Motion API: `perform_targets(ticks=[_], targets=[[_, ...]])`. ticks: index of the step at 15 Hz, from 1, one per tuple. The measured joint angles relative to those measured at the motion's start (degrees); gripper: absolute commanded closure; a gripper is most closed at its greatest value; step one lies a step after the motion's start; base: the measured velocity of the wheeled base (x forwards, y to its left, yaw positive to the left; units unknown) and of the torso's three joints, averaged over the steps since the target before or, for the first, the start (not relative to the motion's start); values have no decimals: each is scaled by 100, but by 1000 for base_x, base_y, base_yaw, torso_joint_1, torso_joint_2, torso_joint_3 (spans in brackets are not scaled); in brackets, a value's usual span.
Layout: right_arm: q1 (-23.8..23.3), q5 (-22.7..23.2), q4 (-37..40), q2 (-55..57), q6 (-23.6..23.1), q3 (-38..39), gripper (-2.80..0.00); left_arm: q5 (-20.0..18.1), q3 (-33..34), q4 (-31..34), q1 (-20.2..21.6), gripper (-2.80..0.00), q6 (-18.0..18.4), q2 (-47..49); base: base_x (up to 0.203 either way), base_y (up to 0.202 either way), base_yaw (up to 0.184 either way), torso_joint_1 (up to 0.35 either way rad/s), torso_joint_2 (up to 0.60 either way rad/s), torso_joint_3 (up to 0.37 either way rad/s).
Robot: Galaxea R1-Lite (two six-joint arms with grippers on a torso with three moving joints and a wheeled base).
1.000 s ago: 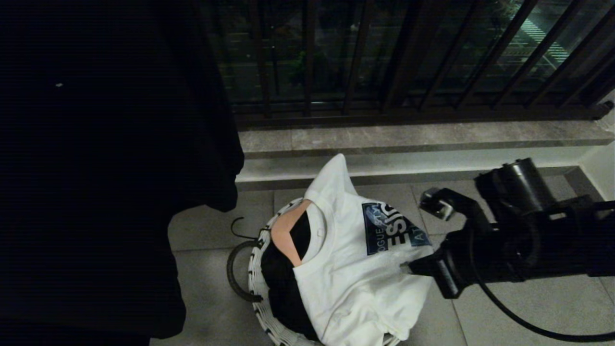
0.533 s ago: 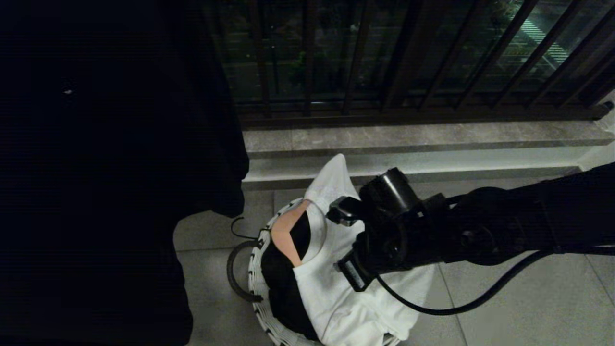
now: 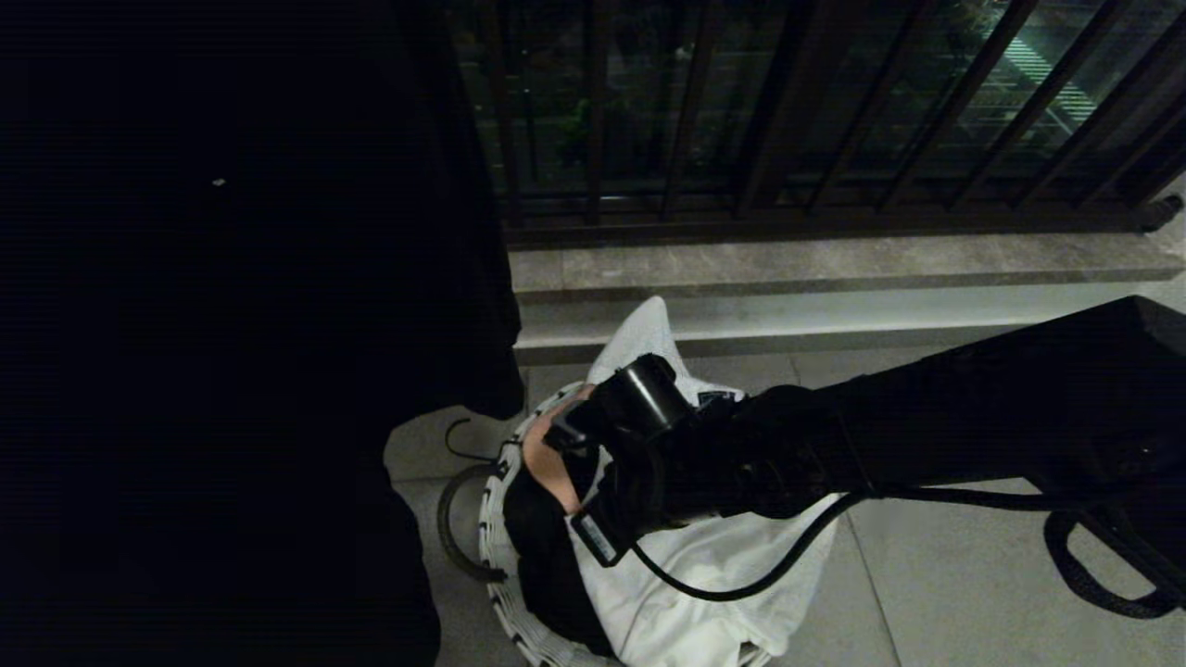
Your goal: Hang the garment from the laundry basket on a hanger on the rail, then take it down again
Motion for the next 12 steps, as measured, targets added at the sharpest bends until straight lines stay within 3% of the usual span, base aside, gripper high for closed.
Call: perform_targets(ticks=[3, 4, 12], targets=[[27, -234, 14, 315, -166, -468, 0, 2, 0, 0, 0, 0, 0, 0, 0, 0, 0, 0, 0, 0], [31, -295, 2, 407, -224, -587, -280, 2, 0, 0, 0, 0, -1, 0, 0, 0, 0, 0, 0, 0], [171, -749, -22, 1083, -442, -1595, -280, 2, 0, 0, 0, 0, 0, 0, 0, 0, 0, 0, 0, 0]])
